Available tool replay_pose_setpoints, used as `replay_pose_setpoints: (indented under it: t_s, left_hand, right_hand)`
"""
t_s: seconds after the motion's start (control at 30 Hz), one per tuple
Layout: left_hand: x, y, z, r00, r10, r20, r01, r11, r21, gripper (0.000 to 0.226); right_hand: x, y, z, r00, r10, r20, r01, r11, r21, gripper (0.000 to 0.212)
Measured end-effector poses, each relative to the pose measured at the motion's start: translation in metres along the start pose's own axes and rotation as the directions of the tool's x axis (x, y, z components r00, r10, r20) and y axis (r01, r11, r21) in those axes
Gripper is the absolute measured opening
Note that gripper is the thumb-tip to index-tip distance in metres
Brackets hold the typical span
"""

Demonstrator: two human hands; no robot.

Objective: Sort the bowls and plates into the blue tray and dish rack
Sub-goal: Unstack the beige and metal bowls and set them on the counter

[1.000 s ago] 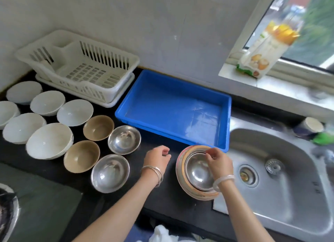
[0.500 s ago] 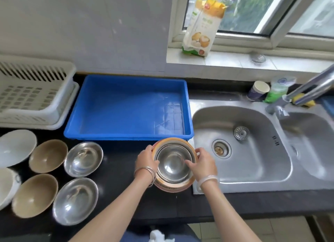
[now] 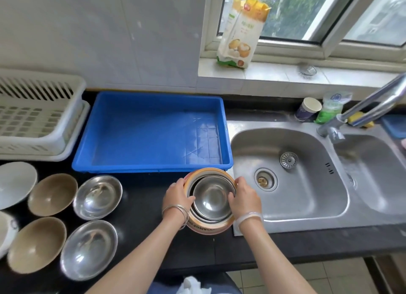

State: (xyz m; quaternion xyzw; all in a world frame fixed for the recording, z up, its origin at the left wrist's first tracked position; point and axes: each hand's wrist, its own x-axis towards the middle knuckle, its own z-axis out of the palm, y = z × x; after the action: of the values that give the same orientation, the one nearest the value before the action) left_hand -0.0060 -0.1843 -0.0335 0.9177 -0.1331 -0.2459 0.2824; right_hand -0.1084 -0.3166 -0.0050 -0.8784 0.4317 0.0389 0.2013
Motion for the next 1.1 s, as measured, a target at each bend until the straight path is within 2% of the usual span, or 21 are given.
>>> replay_pose_setpoints:
  t_s: [0.1, 0.2, 0.43, 0.53, 0.77, 0.97, 1.1]
  left_hand:
    - [0.001, 0.003, 0.001, 1.000, -0.011, 0.014, 0.010, 0.999, 0.044, 0.036]
    - [0.002, 0.005, 0.001, 1.000, -0.020, 0.020, 0.019, 0.997, 0.071, 0.037]
    - [0.003, 0.004, 0.000, 1.000, 0.003, 0.020, -0.004, 0.998, 0.062, 0.035]
    - [0.002, 0.006, -0.002, 1.000, 0.013, 0.012, -0.014, 0.998, 0.057, 0.028]
    - [0.000, 0.014, -0.007, 1.000, 0.013, 0.011, -0.013, 0.997, 0.074, 0.023]
    - [-0.004, 0.019, -0.014, 0.995, 0.100, -0.008, -0.097, 0.979, 0.180, 0.033]
    - [-0.005, 0.023, -0.019, 0.994, 0.113, 0.008, -0.112, 0.970, 0.215, 0.024]
  right_hand:
    - [0.002, 0.000, -0.004, 1.000, 0.014, 0.021, -0.014, 1.000, 0.008, 0.015]
    - [0.003, -0.001, -0.006, 0.999, 0.013, 0.031, -0.013, 1.000, -0.012, 0.020]
    - [0.003, -0.008, -0.002, 1.000, -0.007, -0.005, 0.006, 0.994, -0.107, 0.009]
    - [-0.001, -0.008, -0.003, 0.999, 0.006, -0.031, -0.007, 0.999, -0.045, 0.003]
    - [0.000, -0.001, -0.025, 0.980, 0.058, -0.191, -0.021, 0.981, 0.190, 0.017]
    - [0.003, 0.013, -0.031, 0.979, 0.104, -0.173, -0.044, 0.947, 0.317, 0.013]
    - [-0.001, 0.018, -0.030, 0.978, 0.140, -0.152, -0.074, 0.924, 0.376, 0.012]
